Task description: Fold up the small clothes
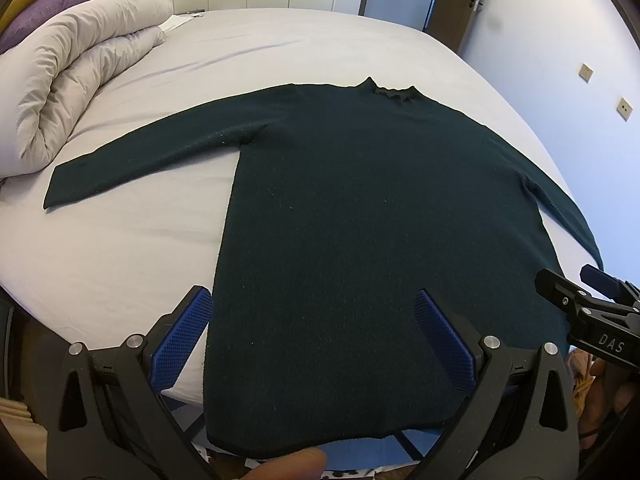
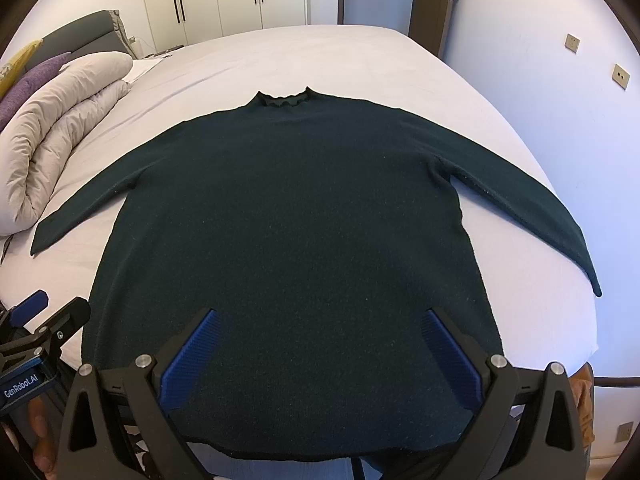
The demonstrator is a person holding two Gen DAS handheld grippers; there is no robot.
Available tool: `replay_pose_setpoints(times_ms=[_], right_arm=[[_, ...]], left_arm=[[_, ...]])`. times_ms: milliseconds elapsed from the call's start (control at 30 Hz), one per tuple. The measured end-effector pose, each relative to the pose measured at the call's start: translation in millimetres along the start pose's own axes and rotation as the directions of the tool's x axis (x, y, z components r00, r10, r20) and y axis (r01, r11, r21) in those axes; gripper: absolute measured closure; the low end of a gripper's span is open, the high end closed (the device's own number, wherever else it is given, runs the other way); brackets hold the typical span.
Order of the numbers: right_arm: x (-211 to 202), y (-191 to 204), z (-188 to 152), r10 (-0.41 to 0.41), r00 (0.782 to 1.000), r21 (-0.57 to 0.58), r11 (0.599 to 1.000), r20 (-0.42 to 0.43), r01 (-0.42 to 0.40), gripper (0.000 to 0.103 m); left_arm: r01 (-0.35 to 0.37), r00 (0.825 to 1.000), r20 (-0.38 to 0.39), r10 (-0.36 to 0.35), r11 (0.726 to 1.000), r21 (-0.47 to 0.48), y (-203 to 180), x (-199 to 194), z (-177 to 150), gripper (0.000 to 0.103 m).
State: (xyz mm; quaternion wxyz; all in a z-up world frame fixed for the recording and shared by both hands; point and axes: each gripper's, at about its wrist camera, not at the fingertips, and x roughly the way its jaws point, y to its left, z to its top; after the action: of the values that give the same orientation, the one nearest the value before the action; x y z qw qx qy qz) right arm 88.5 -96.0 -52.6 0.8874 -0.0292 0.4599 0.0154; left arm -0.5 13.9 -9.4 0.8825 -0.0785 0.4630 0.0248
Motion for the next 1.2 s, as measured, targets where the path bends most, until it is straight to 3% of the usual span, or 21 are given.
replay_pose_setpoints(times_ms=[1200], right_arm=[[0.6,3.0,-4.7,0.002,1.000,0.001,1.000,0.003,-0.002,0.000]], left_arm=[[0.007,1.000,-0.006,-0.007,1.000,-0.003,-1.2,3.1,-8.1,0.000]])
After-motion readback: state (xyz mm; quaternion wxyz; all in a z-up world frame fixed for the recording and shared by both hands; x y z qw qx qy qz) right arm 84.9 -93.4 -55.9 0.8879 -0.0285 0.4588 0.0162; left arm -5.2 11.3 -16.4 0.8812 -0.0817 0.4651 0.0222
